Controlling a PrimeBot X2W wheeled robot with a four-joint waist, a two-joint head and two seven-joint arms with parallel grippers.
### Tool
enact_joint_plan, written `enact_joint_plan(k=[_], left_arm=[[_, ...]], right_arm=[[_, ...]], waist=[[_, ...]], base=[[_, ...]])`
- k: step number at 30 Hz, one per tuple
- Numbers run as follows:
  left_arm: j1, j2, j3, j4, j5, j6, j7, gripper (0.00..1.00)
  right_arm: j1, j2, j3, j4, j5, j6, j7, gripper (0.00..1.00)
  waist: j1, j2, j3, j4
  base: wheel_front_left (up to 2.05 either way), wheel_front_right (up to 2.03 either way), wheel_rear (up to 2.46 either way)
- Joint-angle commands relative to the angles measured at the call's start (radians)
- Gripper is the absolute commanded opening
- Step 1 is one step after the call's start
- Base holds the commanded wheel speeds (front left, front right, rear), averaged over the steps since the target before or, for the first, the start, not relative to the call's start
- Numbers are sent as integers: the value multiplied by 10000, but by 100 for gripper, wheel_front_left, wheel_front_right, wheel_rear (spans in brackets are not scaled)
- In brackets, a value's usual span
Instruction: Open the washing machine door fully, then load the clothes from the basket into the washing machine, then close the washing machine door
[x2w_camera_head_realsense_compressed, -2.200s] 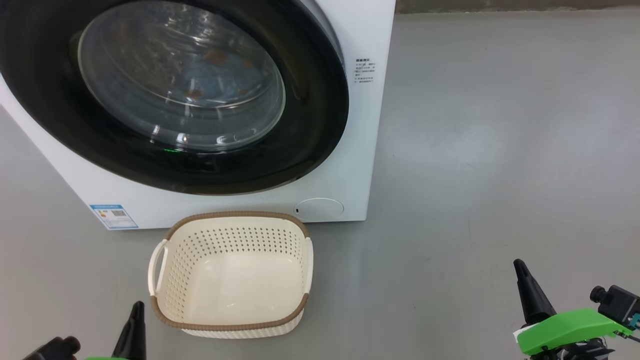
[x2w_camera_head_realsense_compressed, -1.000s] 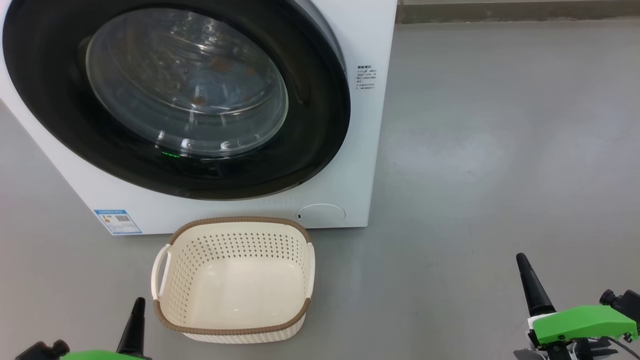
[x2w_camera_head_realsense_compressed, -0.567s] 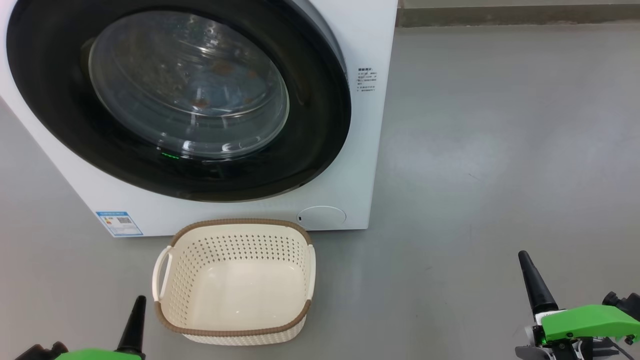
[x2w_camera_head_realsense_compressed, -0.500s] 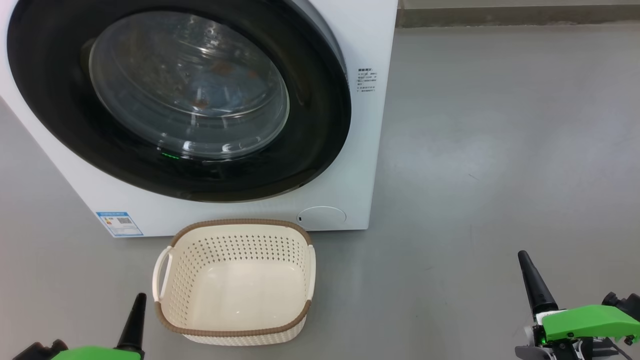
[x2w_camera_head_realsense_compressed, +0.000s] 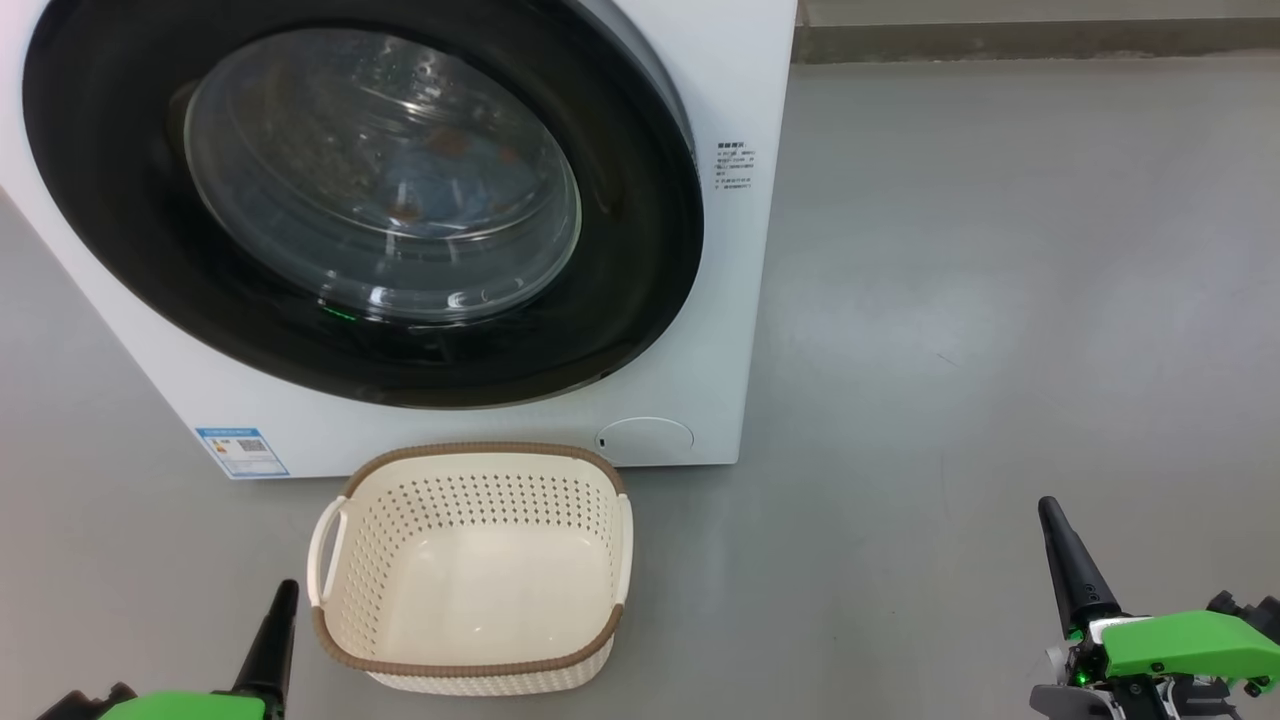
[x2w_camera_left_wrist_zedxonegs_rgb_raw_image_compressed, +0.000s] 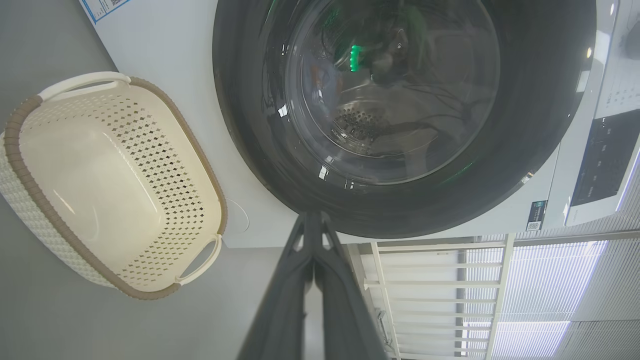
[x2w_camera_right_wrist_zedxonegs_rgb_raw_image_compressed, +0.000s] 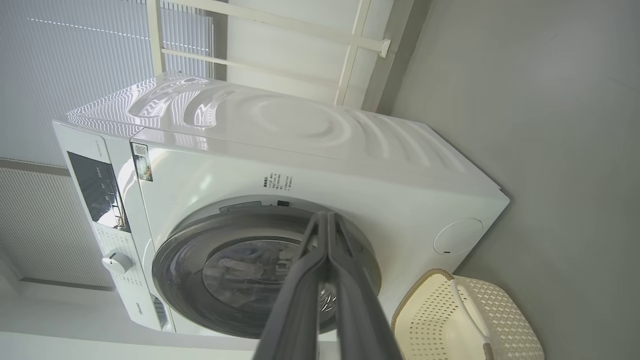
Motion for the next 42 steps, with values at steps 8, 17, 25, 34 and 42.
enact_joint_plan(k=[8, 17, 25, 34, 42], left_arm=[[-542, 54, 467, -311, -970, -28, 293, 0], [-609, -23, 600, -328, -1808, -29, 552, 0], [-609, -27, 606, -328, -1803, -29, 558, 0], [-610, -32, 614, -328, -1796, -29, 564, 0], [-611, -36, 619, -328, -1792, -29, 568, 0]], right_arm=[[-70, 61, 41, -438, 850, -53, 312, 0], [-55, 175, -83, -560, 1610, -57, 570, 0], [-55, 176, -84, -560, 1610, -57, 571, 0], [-56, 176, -84, -560, 1609, -57, 571, 0], [-56, 176, -85, -560, 1609, -57, 571, 0]], waist=[[0, -1, -51, 13], [0, -1, -105, 25], [0, -1, -105, 25], [0, -1, -105, 25], [0, -1, -105, 25]], base=[[0, 0, 0], [0, 0, 0], [0, 0, 0], [0, 0, 0], [0, 0, 0]])
